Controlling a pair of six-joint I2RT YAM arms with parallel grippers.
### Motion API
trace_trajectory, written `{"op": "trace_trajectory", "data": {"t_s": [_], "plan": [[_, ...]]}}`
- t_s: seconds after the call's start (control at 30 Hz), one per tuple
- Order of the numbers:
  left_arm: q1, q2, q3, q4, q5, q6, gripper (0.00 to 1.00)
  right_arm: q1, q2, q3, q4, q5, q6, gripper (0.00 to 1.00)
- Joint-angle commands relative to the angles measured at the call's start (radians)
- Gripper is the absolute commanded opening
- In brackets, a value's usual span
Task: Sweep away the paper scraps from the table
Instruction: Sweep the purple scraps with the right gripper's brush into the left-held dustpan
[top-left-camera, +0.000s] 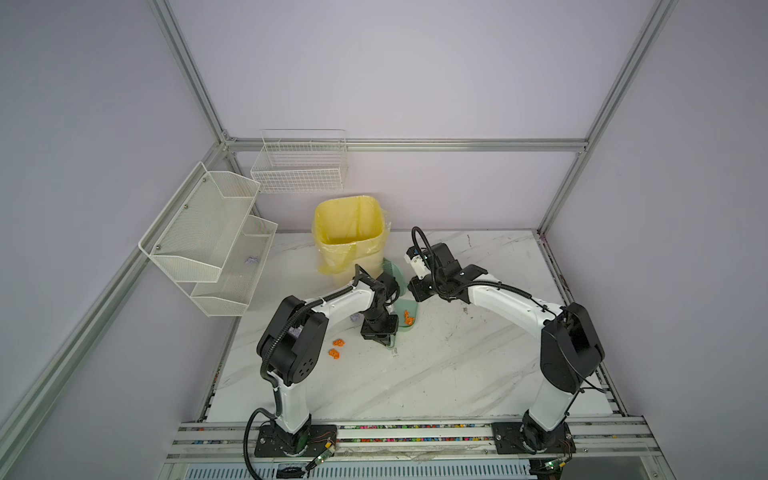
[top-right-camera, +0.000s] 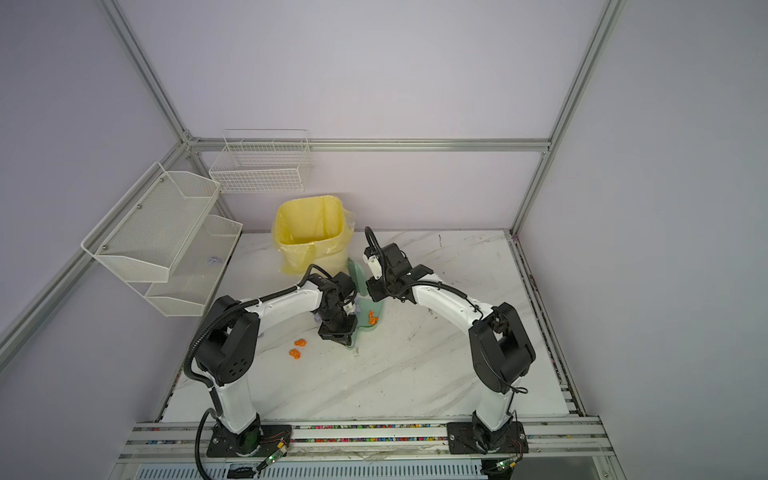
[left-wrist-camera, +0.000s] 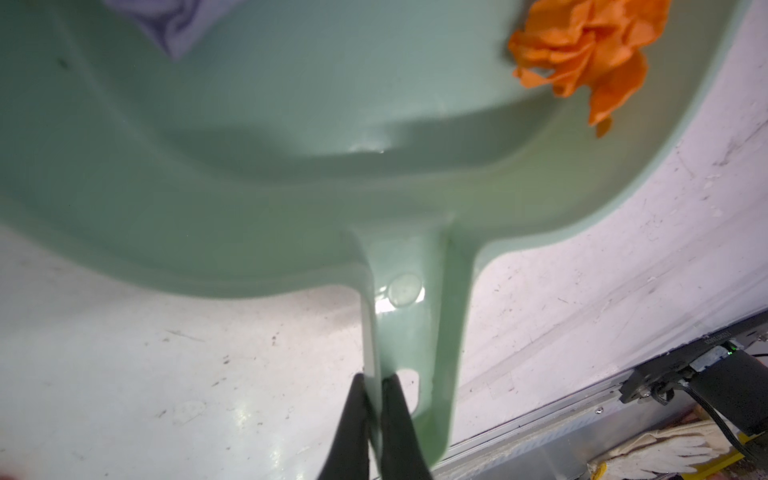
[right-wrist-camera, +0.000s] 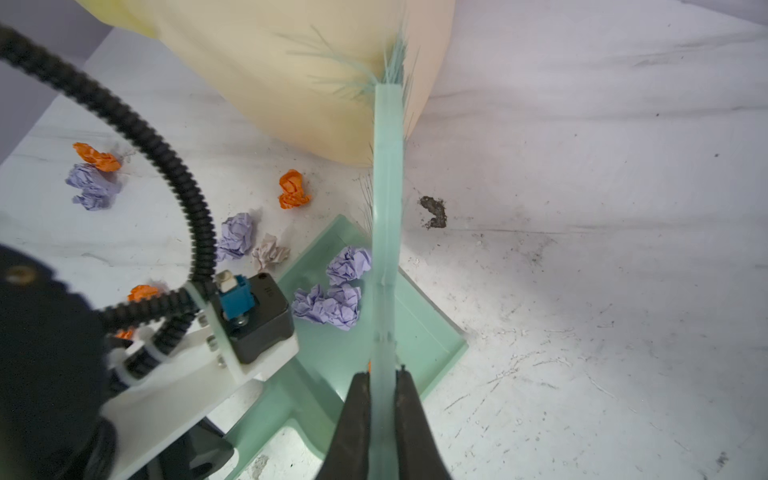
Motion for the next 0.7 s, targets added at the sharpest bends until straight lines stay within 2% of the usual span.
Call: {"op": "trace_trajectory", "data": {"t_s": [0.0,0.27,0.47,0.67], "plan": [[0.009,-0.002,0.074,-0.043,-0.027,0.014,0.00,0.003,-0.006,0.015,0.038,-0.011,0.008,0.00],[0.009,0.015,0.092,-0.052,-0.034,0.020,0.00,0.003,-0.083,-0.102,0.093,-0.144,-0.010,0.00],[0.009,0.026,0.110,-0.063,-0.044,0.026,0.00,0.004,-0.160,-0.159,0.033,-0.147,-0.026,0.00],[0.009,0.027,0.116,-0.064,-0.050,0.028,0.00,0.002,-0.304,-0.222,0.033,-0.126,0.031,0.00]]}}
